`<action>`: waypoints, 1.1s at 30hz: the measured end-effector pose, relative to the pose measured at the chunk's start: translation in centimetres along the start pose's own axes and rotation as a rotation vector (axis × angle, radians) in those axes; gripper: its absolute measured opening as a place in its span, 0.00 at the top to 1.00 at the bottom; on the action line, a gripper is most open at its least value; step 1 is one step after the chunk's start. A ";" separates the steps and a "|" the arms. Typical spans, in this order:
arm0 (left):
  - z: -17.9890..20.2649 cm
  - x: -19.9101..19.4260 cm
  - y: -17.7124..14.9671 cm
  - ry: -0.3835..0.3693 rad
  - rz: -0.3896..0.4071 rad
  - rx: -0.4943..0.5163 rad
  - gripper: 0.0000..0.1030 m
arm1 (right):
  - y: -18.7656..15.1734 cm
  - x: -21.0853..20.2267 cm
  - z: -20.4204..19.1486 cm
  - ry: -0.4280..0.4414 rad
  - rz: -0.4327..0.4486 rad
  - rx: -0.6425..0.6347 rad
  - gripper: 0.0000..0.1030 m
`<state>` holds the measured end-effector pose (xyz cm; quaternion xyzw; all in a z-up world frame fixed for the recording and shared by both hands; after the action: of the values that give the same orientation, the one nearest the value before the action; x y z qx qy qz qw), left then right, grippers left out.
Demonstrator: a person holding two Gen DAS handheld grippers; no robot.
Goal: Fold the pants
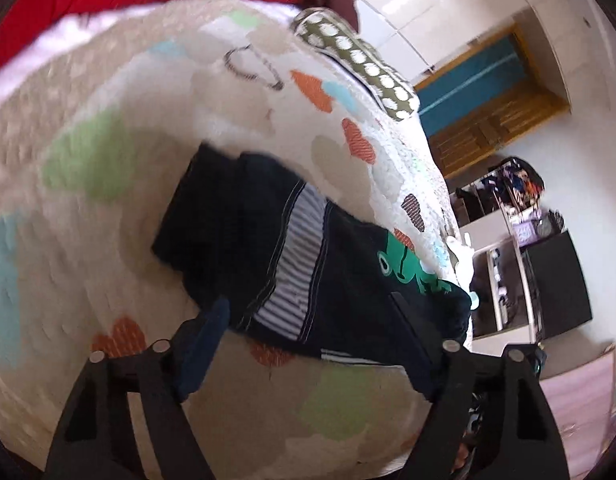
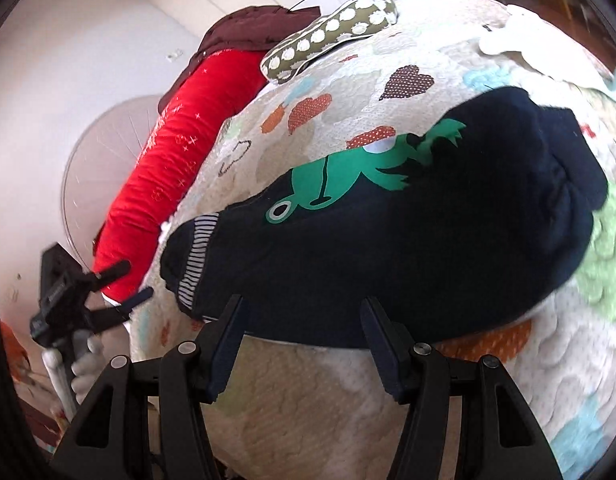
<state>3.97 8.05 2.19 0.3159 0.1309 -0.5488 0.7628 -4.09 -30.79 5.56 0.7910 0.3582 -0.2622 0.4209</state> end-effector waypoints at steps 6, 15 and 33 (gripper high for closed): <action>-1.0 1.4 -0.3 -0.038 -0.020 -0.082 0.25 | -0.7 -1.0 -0.2 -0.004 0.012 0.018 0.38; -1.7 3.5 0.4 -0.025 -0.047 -0.092 0.25 | -1.1 -0.8 -0.3 -0.015 0.014 0.032 0.38; 2.0 2.8 2.2 -0.037 0.012 -0.073 0.90 | -1.1 5.3 -9.4 0.487 -0.245 0.131 0.29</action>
<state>6.69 5.11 2.90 0.2785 0.1345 -0.5447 0.7795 -0.73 -20.51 5.99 0.8071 0.5241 -0.1357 0.2358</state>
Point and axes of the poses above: each gripper's, at about its wrist camera, not at the fingertips, and x roughly the way its jaws point, z to its right, y to its top, the point moved 5 cm from there along x, roughly the way its jaws point, and after that the axes turned 12 degrees about -y, right-handed, at the moved point
